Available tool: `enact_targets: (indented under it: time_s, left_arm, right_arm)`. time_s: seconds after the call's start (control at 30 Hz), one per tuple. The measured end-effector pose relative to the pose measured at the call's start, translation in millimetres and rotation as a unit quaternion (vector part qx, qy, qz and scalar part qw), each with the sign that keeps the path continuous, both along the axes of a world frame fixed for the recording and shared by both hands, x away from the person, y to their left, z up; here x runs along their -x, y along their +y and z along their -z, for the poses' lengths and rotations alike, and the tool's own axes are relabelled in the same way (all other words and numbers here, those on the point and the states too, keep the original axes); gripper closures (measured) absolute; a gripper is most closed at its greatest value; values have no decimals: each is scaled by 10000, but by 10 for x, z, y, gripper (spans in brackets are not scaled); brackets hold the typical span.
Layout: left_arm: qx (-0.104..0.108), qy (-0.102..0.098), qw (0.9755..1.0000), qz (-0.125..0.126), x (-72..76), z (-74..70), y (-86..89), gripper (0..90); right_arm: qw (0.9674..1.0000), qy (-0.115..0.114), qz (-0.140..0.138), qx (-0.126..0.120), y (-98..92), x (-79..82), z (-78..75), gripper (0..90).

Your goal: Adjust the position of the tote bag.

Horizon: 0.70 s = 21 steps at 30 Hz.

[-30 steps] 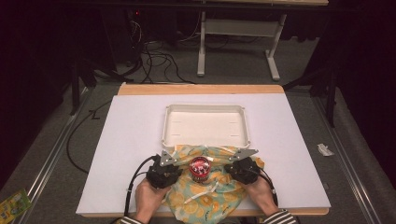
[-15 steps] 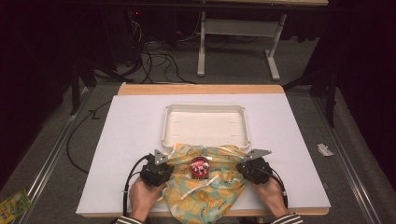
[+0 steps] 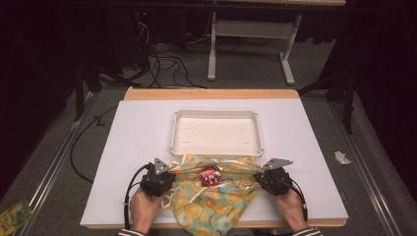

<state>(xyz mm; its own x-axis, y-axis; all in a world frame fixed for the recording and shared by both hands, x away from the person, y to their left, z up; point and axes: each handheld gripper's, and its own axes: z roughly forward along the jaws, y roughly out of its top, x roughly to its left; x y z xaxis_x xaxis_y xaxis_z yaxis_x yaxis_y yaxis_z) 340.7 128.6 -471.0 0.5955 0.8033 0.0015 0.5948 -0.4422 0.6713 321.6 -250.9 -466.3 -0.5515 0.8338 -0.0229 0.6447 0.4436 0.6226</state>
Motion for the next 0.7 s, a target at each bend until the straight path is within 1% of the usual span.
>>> enact_targets:
  time_s: [0.07,0.13,0.23,0.33,0.37,0.43,0.5,0.53,0.6,0.7]
  left_arm:
    - [-10,-17,10000,-16,-3,3,33,858]
    - [93,35,9999,-27,-4,12,77,873]
    - [98,32,9999,-12,1,15,97,886]
    - [130,38,9999,1,-11,18,124,900]
    - [136,26,9999,8,-11,20,132,900]
    - [163,-6,9999,6,-6,30,150,900]
    - [181,-18,9998,-57,-24,36,176,900]
    - [154,-18,9998,-85,-28,32,170,900]
    - [96,-46,9999,-65,-12,30,165,900]
    - [119,-25,9999,-49,1,24,173,900]
  right_arm:
    - [10000,-10,54,-16,-18,6,2,867]
    - [10000,-10,61,-54,-52,8,7,870]
    - [9999,-69,72,-65,-82,23,19,879]
    - [9999,-71,79,-77,-90,21,21,882]
    - [9999,-56,90,-122,-96,23,24,890]
    - [9999,-62,77,-123,-102,21,25,893]
    - [9999,-59,81,-121,-111,22,27,900]
    - [9999,-87,74,-105,-105,20,30,900]
    - [9999,-85,57,-37,-91,14,22,900]
    - [10000,-53,79,19,-78,14,13,900]
